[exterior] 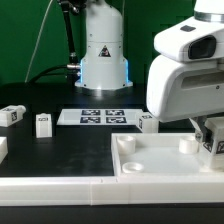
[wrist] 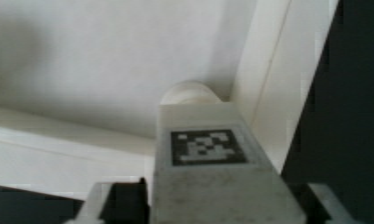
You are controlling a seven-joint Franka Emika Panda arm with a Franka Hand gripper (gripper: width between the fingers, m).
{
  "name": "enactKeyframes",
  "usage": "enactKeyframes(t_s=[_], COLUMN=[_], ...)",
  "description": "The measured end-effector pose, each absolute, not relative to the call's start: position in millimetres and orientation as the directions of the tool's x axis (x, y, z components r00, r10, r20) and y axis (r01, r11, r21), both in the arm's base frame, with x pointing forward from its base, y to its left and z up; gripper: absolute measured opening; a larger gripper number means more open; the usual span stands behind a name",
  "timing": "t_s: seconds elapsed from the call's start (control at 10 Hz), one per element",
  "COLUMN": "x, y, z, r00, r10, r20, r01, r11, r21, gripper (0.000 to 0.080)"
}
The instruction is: Assemble one leg
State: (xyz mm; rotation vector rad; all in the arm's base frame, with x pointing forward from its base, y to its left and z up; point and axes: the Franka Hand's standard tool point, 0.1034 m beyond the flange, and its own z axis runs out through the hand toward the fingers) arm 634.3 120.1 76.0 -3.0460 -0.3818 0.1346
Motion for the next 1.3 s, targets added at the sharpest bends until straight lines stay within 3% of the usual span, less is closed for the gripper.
enactKeyframes(t_s=[0.3, 0.6, 1.0, 1.3], x=[634.3, 633.3, 632.9, 632.3], y=[120.5, 119.7, 117.9, 116.6], z=[75.9, 75.1, 74.6, 74.5], r00=[0.978, 0.98, 0.784, 0.598], r10=[0.193, -0.184, -0.618, -0.8], r20=[-0.081, -0.074, -0.057, -0.054], r01=[0.187, -0.187, -0.62, -0.801], r11=[-0.979, -0.981, -0.784, -0.598], r21=[-0.076, -0.047, -0.015, -0.009], gripper=[0.029, 0.029, 0.0291, 0.0291])
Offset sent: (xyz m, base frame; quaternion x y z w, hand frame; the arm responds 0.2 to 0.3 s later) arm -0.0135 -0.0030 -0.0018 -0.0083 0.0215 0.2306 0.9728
